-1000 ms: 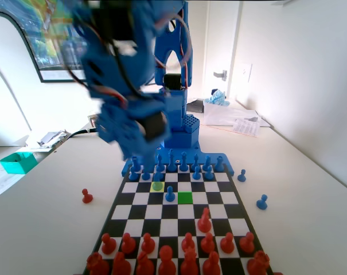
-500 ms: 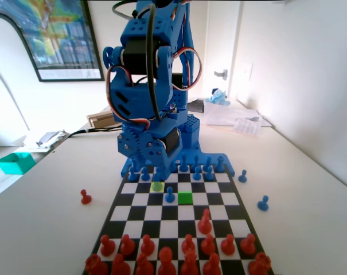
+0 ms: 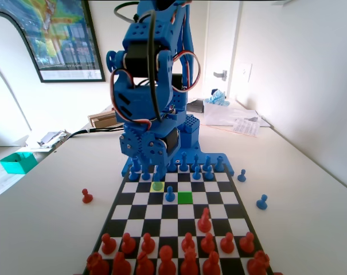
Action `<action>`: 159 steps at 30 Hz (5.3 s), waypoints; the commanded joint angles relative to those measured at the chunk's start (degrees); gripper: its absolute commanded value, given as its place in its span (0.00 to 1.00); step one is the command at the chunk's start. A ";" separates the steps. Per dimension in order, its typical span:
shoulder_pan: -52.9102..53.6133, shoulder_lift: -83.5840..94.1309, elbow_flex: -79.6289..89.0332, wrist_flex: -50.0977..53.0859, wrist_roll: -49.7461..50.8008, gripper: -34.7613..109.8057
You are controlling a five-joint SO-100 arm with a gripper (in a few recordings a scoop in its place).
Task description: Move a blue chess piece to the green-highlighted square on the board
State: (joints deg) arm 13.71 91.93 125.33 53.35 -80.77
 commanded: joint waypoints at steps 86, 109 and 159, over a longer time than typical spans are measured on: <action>-1.32 -0.53 -2.20 -2.90 2.99 0.25; -10.72 1.32 -14.85 9.49 14.50 0.25; -17.05 -11.43 -6.15 -4.83 16.26 0.25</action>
State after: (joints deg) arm -2.64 79.01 119.44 48.08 -63.81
